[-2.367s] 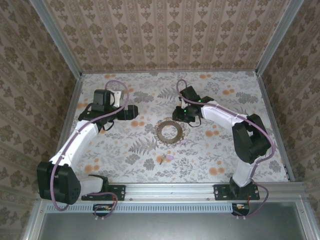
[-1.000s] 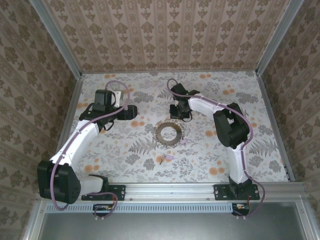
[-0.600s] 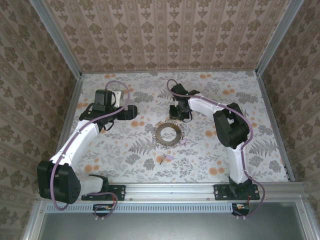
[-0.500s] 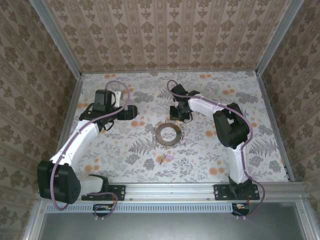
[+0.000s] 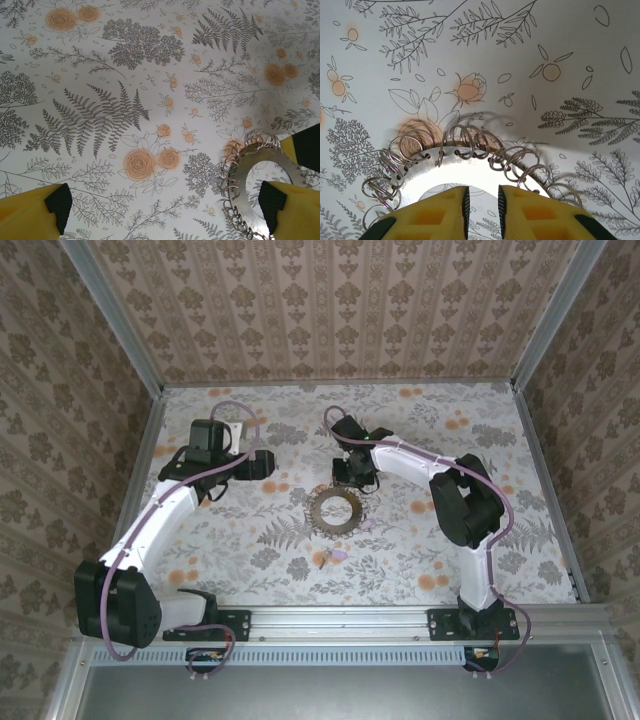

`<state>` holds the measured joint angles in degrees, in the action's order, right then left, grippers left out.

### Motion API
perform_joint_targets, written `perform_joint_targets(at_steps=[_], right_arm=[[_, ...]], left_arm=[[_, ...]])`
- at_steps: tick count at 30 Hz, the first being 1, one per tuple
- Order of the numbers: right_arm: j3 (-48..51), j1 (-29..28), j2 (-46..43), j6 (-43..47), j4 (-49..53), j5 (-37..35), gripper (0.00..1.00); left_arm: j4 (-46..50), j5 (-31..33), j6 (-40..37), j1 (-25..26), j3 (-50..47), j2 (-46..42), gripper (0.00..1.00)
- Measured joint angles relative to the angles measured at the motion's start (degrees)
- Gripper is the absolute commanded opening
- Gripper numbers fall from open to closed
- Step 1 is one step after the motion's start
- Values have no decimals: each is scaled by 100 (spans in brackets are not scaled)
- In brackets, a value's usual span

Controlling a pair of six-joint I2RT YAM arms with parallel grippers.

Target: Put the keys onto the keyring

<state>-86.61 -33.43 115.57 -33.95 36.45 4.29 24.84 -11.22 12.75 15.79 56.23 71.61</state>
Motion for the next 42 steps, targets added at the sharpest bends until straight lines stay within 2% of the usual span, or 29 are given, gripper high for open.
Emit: perform_joint_targets(at_steps=[3, 6, 9, 18, 24, 42], right_arm=[[85, -149, -22, -142, -31, -273, 24], [197, -326, -22, -299, -31, -560, 18], [258, -446, -22, -413, -31, -817, 17], [221, -485, -11, -503, 52, -1233, 22], [4, -562, 120, -551, 164, -1432, 21], [-170, -667, 505, -579, 229, -1646, 25]], left_arm=[[0, 15, 0, 7, 0, 0, 100], [2, 17, -2, 37, 0, 0, 100], [2, 22, -20, 63, 0, 2, 100], [4, 46, -48, 70, 0, 0, 100], [4, 61, -61, 70, 0, 0, 100], [48, 70, -85, 116, 0, 0, 100]])
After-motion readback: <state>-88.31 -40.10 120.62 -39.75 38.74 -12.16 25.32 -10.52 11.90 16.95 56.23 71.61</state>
